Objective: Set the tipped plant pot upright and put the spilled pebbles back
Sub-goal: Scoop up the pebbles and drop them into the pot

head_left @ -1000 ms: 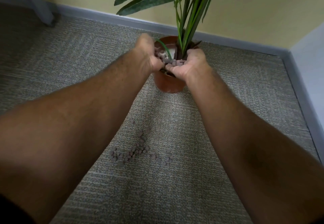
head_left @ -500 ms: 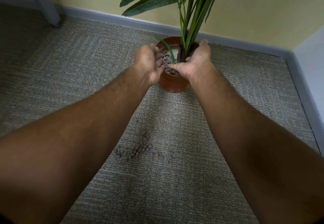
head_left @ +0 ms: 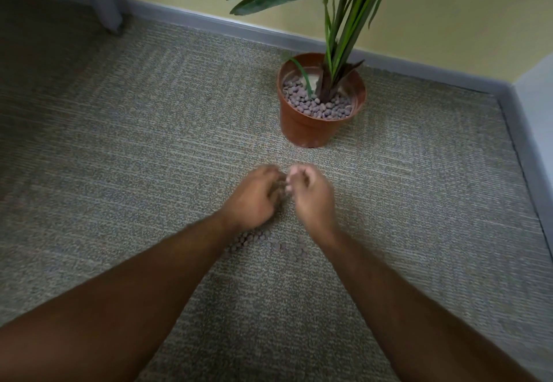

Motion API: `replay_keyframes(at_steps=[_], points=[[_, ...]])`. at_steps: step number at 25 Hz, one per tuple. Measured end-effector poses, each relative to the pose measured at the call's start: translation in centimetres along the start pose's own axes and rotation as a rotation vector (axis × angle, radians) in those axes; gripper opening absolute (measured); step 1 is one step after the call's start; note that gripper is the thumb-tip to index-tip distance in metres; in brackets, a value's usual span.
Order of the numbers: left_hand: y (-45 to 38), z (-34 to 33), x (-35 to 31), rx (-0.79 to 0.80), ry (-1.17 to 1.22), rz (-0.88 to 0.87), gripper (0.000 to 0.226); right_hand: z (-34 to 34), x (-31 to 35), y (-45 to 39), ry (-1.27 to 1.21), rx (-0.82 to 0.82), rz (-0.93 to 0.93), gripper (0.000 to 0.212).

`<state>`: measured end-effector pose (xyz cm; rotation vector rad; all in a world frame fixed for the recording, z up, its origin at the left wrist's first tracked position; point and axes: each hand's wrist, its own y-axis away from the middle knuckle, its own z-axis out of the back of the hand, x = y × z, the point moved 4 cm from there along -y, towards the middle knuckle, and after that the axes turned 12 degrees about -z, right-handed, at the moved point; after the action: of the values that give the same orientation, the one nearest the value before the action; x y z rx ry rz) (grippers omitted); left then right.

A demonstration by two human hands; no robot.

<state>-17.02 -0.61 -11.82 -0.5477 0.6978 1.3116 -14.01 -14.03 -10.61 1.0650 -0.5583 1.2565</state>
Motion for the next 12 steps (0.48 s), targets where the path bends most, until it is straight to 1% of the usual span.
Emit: replay_keyframes(at_steps=[2,4,6,8,10,12], points=[[1.7,-0.8,2.3,0.083,-0.214,-0.01,0.063,-1.2,-3.5,1.7,0.244,0.055,0.117,0.034],[2.9,-1.4,4.7,0.159,-0.304,0.026,0.074,-1.7,-6.7,3.1,0.465,0.063,0.244,0.055],[3.9,-1.9,6.1,0.206,-0.295,0.027,0.075,-1.9,-9.4,4.4,0.625,0.062,0.275,0.08],[4.8,-2.3,6.4,0.184,-0.25,-0.031,0.068,-2.5,-11.3,5.4,0.735,0.065,0.263,0.097],[5.8,-2.7,6.1,0.118,-0.178,-0.081,0.06,-3.3,-12.1,5.9,0.768,0.065,0.259,0.106],[7.0,-3.2,5.7,0.089,-0.173,-0.152,0.055,-4.1,-12.0,5.9,0.746,0.081,0.265,0.107]])
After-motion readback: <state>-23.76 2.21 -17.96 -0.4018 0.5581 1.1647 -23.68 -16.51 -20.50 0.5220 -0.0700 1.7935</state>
